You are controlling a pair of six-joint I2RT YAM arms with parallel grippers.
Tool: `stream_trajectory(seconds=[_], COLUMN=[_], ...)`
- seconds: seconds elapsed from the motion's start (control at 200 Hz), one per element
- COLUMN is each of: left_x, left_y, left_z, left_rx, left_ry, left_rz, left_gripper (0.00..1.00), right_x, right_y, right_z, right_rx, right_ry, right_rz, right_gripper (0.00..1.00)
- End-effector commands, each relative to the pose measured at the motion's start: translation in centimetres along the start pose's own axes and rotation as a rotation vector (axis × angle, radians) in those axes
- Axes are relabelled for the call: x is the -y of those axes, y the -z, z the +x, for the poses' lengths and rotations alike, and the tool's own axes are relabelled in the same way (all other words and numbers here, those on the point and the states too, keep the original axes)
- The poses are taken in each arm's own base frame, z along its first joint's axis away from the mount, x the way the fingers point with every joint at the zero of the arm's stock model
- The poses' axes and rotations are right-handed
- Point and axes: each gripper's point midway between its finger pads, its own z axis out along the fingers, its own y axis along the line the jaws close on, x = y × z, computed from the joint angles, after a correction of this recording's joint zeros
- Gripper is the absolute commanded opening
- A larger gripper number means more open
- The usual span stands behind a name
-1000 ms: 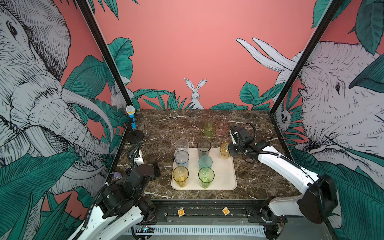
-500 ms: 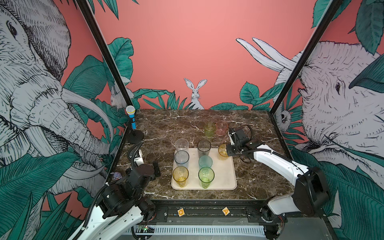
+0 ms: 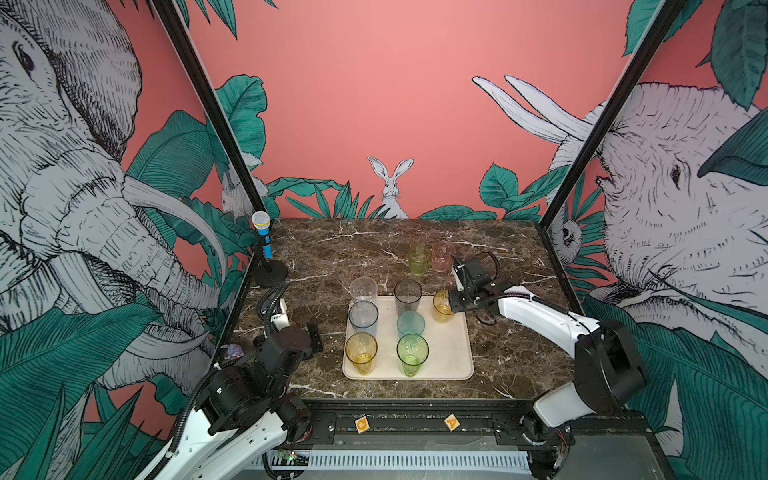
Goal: Place the glasses into the tray
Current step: 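Lower the small yellow cup onto the tray and open the right gripper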
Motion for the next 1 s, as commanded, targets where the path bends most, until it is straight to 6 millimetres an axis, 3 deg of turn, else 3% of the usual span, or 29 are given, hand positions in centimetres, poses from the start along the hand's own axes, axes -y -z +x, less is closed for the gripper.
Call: stream_trajectory(seconds=[0.0, 0.145, 0.505, 0.995], left_x=[0.0, 0.0, 0.2, 0.3], left_y=[-0.3, -0.4, -0.3, 0.0], left_z=[0.3, 0.4, 0.0, -0.7], left_rx=[-0.005, -0.01, -0.003, 0.011], left_ry=[0.01, 0.006, 0.004, -0.001], left_rz=[-0.011, -0.013, -0.011, -0.015], left_gripper=[0.95, 0.95, 0.95, 0.95], right_x=[0.1, 0.1, 0.1, -0.7], right_y=[-0.2, -0.6, 0.5, 6.1], right_z=[-1.0, -0.7, -1.2, -3.8], right_rx=[0.031, 0.021, 0.041, 0.109], right_ry=[-0.018, -0.014, 0.001, 0.006], right_rz=[0.0, 0.005, 0.0, -0.058], right_gripper=[0.04, 0.08, 0.36, 0.44])
